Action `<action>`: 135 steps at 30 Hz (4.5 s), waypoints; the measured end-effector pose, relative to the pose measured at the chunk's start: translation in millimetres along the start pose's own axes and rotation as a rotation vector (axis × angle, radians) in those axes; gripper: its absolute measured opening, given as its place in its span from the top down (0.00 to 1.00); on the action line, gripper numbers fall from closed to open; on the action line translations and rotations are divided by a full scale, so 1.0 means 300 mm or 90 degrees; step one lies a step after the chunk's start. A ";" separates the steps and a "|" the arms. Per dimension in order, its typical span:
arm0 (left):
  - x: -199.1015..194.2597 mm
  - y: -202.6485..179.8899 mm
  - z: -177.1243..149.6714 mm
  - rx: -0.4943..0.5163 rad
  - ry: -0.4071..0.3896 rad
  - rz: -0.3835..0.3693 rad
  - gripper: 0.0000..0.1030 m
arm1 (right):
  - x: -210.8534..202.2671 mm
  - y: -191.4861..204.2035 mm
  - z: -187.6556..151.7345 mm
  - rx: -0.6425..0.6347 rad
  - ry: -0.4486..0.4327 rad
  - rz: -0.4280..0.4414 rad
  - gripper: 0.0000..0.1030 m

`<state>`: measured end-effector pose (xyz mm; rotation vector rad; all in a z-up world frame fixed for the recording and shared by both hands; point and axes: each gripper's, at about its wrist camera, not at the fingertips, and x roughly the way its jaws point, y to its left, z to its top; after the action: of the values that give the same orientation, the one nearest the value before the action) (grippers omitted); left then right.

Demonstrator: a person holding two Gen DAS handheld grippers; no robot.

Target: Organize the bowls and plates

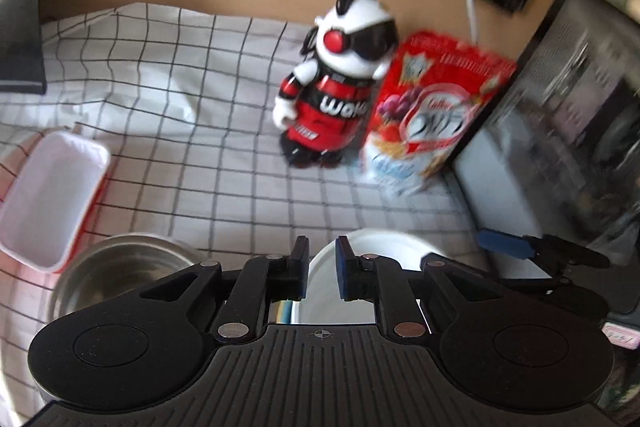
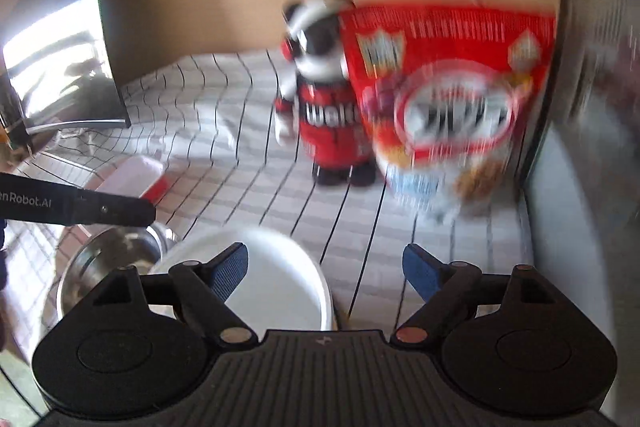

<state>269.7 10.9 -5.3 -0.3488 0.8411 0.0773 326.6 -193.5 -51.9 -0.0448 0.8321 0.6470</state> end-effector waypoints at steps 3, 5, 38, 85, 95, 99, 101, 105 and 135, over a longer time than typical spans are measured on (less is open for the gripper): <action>0.057 -0.054 -0.013 0.026 0.039 0.060 0.84 | 0.058 -0.037 -0.044 0.021 0.040 0.025 0.18; 0.104 -0.072 -0.033 0.038 0.073 0.106 0.82 | 0.080 -0.035 -0.080 0.017 0.058 0.035 0.22; 0.396 0.010 -0.033 0.104 0.284 -0.019 0.48 | 0.199 -0.065 -0.169 0.181 0.179 0.075 0.40; 0.150 0.076 -0.279 -0.073 0.201 0.051 0.52 | 0.171 0.034 -0.225 0.107 0.237 0.223 0.40; 0.145 0.058 -0.274 -0.063 0.189 0.059 0.52 | 0.179 0.022 -0.217 0.102 0.247 0.225 0.40; 0.144 0.084 -0.280 -0.086 0.198 0.064 0.57 | 0.147 0.032 -0.187 0.069 0.213 0.208 0.40; 0.134 0.090 -0.281 -0.085 0.195 0.071 0.64 | 0.134 0.032 -0.171 0.059 0.194 0.197 0.39; 0.120 0.085 -0.280 -0.074 0.193 0.077 0.68 | 0.137 0.022 -0.159 0.062 0.185 0.181 0.39; 0.128 0.083 -0.292 -0.113 0.202 0.052 0.56 | 0.180 0.015 -0.247 0.129 0.262 0.235 0.47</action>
<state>227.5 2.3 -94.4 -0.5009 1.1664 0.1770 300.8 -183.0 -139.4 0.1690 1.3185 0.9131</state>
